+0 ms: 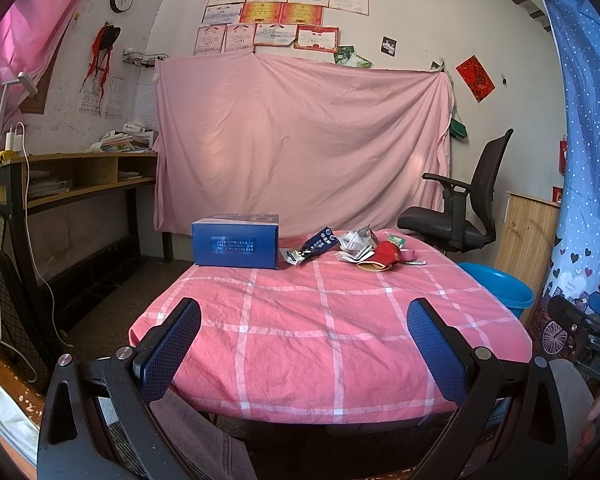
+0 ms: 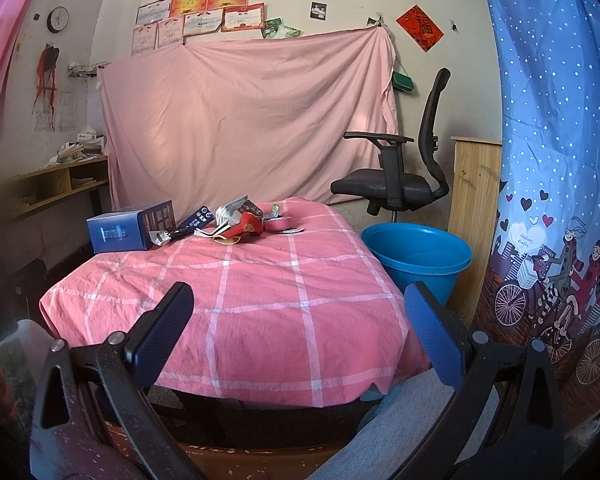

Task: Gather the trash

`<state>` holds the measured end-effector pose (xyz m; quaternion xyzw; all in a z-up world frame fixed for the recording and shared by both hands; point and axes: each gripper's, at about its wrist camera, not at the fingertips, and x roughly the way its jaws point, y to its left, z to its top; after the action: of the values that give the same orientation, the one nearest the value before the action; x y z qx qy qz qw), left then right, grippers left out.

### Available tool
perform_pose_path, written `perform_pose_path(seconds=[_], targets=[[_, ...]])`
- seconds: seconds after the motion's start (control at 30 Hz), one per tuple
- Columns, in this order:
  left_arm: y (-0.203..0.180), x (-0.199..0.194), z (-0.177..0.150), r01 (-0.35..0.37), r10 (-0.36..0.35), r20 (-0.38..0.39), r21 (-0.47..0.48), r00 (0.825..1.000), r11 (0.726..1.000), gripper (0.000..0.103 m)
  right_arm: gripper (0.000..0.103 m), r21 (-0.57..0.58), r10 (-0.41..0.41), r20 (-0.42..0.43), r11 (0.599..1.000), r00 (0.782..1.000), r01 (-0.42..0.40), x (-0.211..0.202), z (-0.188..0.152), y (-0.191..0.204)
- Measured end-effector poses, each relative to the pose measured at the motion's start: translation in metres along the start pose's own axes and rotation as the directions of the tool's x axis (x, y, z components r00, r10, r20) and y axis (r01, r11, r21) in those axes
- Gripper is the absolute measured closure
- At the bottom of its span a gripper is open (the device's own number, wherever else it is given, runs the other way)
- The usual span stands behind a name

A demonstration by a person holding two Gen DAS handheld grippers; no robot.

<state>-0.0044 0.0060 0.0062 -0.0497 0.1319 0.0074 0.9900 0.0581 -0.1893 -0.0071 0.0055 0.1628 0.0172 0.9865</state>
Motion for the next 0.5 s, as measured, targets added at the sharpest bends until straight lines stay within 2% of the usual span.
perform_pose_path(seconds=[0.33, 0.5], targets=[[-0.003, 0.018, 0.006, -0.024, 0.023, -0.043, -0.008, 0.999, 1.000, 0.002, 0.000, -0.023, 0.019, 0.027, 1.000, 0.999, -0.019, 0.006, 0.015, 0.002], [-0.005, 0.036, 0.018, -0.053, 0.052, -0.041, -0.005, 0.998, 0.999, 0.002, 0.000, -0.031, 0.027, 0.059, 0.999, 0.998, -0.025, 0.016, 0.028, 0.001]])
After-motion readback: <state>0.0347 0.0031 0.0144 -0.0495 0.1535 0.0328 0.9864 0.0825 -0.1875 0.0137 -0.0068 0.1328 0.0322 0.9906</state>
